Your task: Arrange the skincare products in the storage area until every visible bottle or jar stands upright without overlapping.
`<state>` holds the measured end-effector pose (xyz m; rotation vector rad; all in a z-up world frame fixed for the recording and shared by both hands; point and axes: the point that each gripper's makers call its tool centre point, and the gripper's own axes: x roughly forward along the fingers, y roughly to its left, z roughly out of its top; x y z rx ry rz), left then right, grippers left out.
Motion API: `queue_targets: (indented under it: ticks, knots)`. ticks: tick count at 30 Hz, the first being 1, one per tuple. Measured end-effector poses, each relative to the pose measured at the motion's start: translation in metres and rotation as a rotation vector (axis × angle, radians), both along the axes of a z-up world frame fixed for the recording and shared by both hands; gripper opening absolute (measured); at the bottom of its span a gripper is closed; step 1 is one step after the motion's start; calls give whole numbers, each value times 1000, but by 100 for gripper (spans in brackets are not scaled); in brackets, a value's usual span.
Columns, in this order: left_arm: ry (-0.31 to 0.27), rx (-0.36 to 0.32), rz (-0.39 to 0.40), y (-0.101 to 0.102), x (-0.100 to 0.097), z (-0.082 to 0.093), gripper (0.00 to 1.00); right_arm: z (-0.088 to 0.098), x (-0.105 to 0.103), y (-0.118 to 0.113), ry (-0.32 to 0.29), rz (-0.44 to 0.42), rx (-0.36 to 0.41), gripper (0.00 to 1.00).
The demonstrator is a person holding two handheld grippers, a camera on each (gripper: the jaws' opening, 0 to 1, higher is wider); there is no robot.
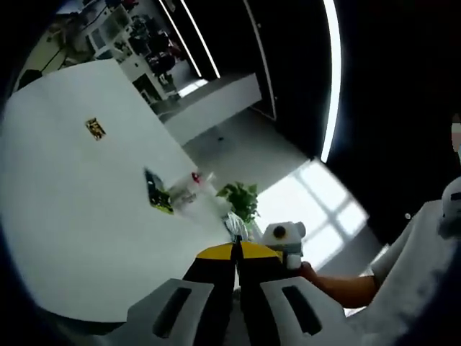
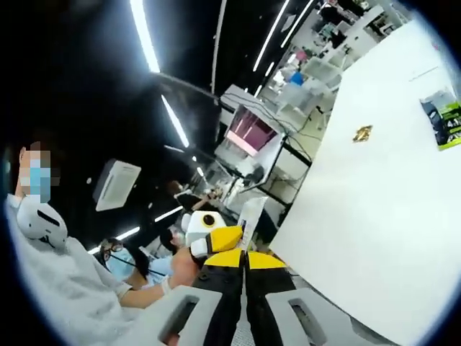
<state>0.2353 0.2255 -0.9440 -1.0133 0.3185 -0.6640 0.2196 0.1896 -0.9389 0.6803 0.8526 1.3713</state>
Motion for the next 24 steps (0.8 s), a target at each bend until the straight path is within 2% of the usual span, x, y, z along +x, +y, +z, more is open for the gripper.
queue_targets:
  ticks: [2,4,8,10,12,14,16,19,21,22,23,24]
  knots:
    - [10,-12,2,0,1,-1,0,-1,1,0,8,-7,-9,0]
    - [28,-37,-2,0,2,-1,0,-1,1,1,42,-14,-15,0]
    - [22,-40,2,0,3,1,0,3,2,0,9,-18,-21,0]
    - [40,-30,11,-1,4,-3,0,-2,5,0,36,-12,-27,0]
    - [43,-13,23,-1,6,-5,0,-7,9,0,-15,0,-63,0]
    - [38,6,38,0,10,-5,0,-2,15,1,-8,17,-51,0]
    - [46,33,45,2,12,-9,0,-1,22,0,-32,20,-69,0]
    - [-13,82,106,11,18,-5,6,3,34,-2,-54,43,-81,0]
    - [-28,102,121,13,20,-3,12,2,44,-6,-68,58,-105,0]
    - [-97,180,145,15,22,-1,12,2,51,-6,-66,56,-112,0]
    - [-138,236,139,13,20,1,10,4,57,-7,-67,57,-118,0]
    - [-154,255,150,12,21,2,7,6,62,-7,-72,59,-124,0]
